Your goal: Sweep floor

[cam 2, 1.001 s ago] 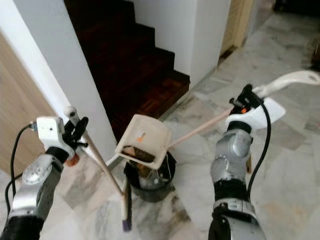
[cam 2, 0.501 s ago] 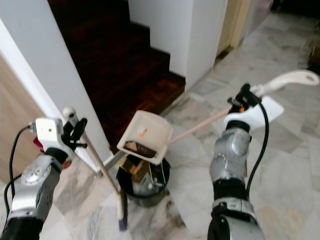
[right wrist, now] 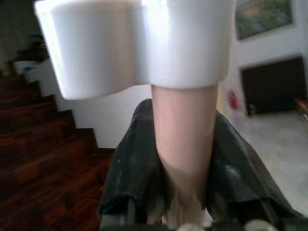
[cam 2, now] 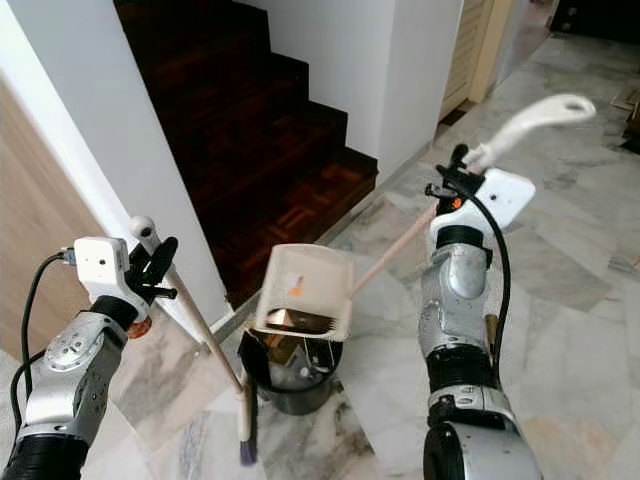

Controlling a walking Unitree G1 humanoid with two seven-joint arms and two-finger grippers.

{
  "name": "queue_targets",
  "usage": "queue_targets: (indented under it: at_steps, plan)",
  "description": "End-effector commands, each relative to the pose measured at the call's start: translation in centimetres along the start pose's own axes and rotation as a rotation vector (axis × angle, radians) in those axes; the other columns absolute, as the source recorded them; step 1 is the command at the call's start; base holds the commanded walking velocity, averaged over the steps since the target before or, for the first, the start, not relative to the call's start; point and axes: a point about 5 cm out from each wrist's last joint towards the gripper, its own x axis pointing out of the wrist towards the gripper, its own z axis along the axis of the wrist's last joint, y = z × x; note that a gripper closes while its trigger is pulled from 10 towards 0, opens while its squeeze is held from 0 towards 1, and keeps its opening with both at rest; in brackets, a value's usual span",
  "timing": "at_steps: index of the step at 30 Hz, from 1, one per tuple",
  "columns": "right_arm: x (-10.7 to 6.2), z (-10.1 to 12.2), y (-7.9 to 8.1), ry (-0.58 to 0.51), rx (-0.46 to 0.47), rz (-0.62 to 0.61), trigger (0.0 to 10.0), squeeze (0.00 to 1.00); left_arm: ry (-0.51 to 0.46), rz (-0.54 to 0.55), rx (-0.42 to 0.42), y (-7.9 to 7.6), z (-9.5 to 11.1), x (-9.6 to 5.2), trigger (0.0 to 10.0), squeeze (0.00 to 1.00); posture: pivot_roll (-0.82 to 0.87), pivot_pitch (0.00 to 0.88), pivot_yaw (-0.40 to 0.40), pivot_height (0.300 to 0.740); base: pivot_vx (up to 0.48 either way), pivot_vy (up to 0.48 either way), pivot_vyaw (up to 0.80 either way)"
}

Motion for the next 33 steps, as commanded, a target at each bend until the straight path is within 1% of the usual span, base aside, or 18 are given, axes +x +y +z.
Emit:
queue_targets:
  at_steps: [1,3,6,8,9,10,11,13,15,16,17,20,22,26,31,32,33]
  plan:
    - [1.3,2.2,1.3,-0.115,0.004,0.05,10.0,0.0,-0.048,-0.013,0.015,-0.1,0.9,0.1,10.0,0.0,0.1,0.015,0.056,0.74,0.0,0.0,0.0]
    - [1.2,3.0,3.3,-0.182,-0.027,0.153,10.0,0.0,-0.047,-0.021,0.023,-0.3,0.8,0.0,10.0,0.0,0.1,0.01,0.055,0.74,0.0,0.0,0.0]
    - [0.8,3.5,4.8,-0.222,-0.005,0.225,10.0,0.0,-0.045,-0.031,0.032,-0.4,0.8,0.0,10.0,0.0,0.1,0.008,0.053,0.74,0.0,0.0,0.0]
    - [0.7,3.6,5.1,-0.231,-0.002,0.237,10.0,0.0,-0.045,-0.032,0.034,-0.5,0.8,0.0,10.0,0.0,0.1,0.008,0.053,0.74,0.0,0.0,0.0]
    - [0.5,3.9,5.9,-0.254,-0.003,0.27,10.0,0.0,-0.045,-0.033,0.036,-0.5,0.8,0.0,10.0,0.0,0.1,0.009,0.052,0.74,0.0,0.0,0.0]
    - [0.5,3.9,5.9,-0.254,-0.003,0.27,10.0,0.0,-0.045,-0.033,0.036,-0.5,0.8,0.0,10.0,0.0,0.1,0.009,0.052,0.74,0.0,0.0,0.0]
    - [0.2,4.2,6.5,-0.272,0.002,0.297,10.0,0.0,-0.046,-0.032,0.037,-0.5,0.8,0.0,10.0,0.0,0.09,0.01,0.051,0.74,0.0,0.0,0.0]
    - [0.1,4.4,7.0,-0.285,0.011,0.317,10.0,0.0,-0.047,-0.032,0.038,-0.5,0.8,0.0,10.0,0.0,0.09,0.015,0.049,0.74,0.0,0.0,0.0]
    - [-0.4,4.9,7.9,-0.314,0.008,0.375,10.0,0.0,-0.048,-0.032,0.039,-0.5,0.8,0.0,10.0,0.0,0.09,0.015,0.048,0.74,0.0,0.0,0.0]
    - [-0.4,4.9,7.9,-0.314,0.008,0.375,10.0,0.0,-0.048,-0.032,0.039,-0.5,0.8,0.0,10.0,0.0,0.09,0.015,0.048,0.74,0.0,0.0,0.0]
    - [-0.7,5.0,8.4,-0.329,-0.008,0.41,10.0,0.0,-0.048,-0.033,0.039,-0.6,0.8,0.0,10.0,0.0,0.09,0.017,0.046,0.74,0.0,0.0,0.0]
    - [-1.1,5.2,9.0,-0.34,-0.018,0.449,10.0,0.0,-0.046,-0.035,0.041,-0.6,0.6,-0.1,10.0,0.0,0.09,0.017,0.045,0.74,0.0,0.0,0.0]
    - [-1.3,5.2,9.1,-0.342,-0.019,0.462,10.0,0.0,-0.046,-0.037,0.043,-0.7,0.6,-0.1,10.0,0.0,0.09,0.017,0.044,0.74,0.0,0.0,0.0]
    - [-1.6,5.4,9.6,-0.368,-0.062,0.497,10.0,0.0,-0.046,-0.041,0.048,-0.7,0.6,-0.1,10.0,0.0,0.09,0.018,0.043,0.74,0.0,0.0,0.0]
    - [-2.0,5.6,10.0,-0.39,-0.082,0.519,10.0,0.0,-0.048,-0.045,0.056,-0.8,0.7,-0.1,10.0,0.0,0.09,0.021,0.042,0.74,0.0,0.0,0.0]
    - [-2.1,5.8,10.1,-0.404,-0.098,0.525,10.0,0.0,-0.048,-0.049,0.063,-0.8,0.7,-0.1,10.0,0.0,0.1,0.023,0.041,0.74,0.0,0.0,0.0]
    - [-2.3,6.0,10.2,-0.433,-0.136,0.533,10.0,0.0,-0.048,-0.05,0.064,-0.9,0.7,-0.1,10.0,0.0,0.1,0.023,0.041,0.74,0.0,0.0,0.0]
